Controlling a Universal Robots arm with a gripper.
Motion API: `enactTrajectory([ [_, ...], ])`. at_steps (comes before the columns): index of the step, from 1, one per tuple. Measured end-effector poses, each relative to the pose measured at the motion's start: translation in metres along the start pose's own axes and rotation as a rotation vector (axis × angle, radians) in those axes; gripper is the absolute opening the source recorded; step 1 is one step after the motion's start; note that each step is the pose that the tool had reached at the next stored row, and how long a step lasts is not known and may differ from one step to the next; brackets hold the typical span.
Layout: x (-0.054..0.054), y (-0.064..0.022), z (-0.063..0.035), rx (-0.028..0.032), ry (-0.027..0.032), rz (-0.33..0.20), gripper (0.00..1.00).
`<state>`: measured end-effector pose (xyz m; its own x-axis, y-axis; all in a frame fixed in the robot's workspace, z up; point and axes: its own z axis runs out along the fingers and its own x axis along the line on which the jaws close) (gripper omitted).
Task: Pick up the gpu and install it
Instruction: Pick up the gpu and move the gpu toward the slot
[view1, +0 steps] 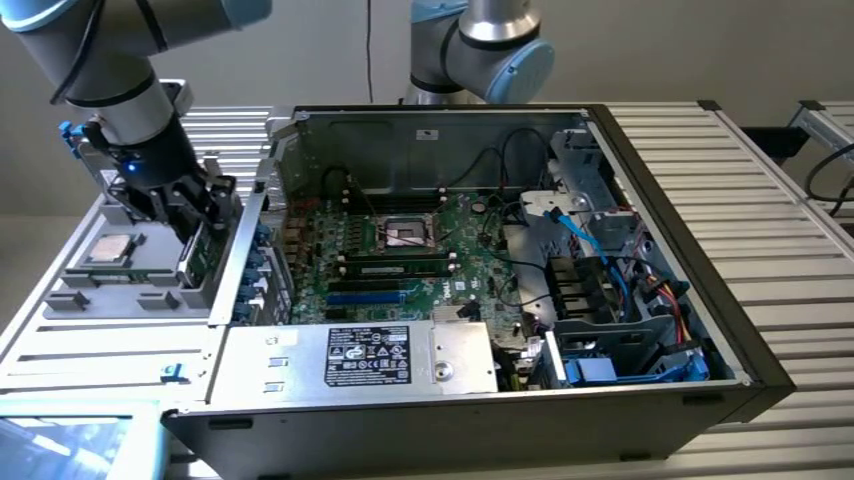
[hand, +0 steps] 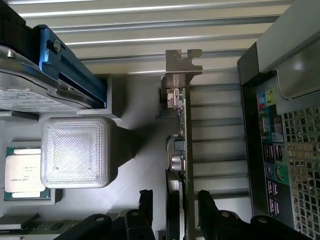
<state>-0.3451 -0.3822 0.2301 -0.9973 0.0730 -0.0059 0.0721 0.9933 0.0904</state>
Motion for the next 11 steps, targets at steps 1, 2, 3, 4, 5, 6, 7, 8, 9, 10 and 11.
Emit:
enactTrajectory([
  [1,0.0000,0.0003,0.0013,0.0000,0.0002,0.000,0.50],
  [2,0.0000,0.0008,0.0024,0.0000,0.0003,0.000,0.50],
  [3,0.0001,0.0013,0.0032,0.0001,0.0006,0.000,0.50],
  [4,0.0001,0.0018,0.0037,0.0001,0.0007,0.000,0.50],
  [5,0.0001,0.0021,0.0040,0.0001,0.0008,0.000,0.50],
  [6,0.0001,0.0023,0.0043,0.0000,0.0009,0.000,0.50],
  [7,0.0002,0.0025,0.0045,0.0000,0.0010,0.000,0.50],
  [8,0.0002,0.0027,0.0047,0.0000,0.0012,0.000,0.50],
  [9,0.0002,0.0027,0.0048,0.0002,0.0016,0.000,0.50],
  [10,0.0002,0.0028,0.0049,0.0003,0.0018,0.000,0.47],
  [11,0.0002,0.0028,0.0050,0.0003,0.0021,0.000,0.47],
])
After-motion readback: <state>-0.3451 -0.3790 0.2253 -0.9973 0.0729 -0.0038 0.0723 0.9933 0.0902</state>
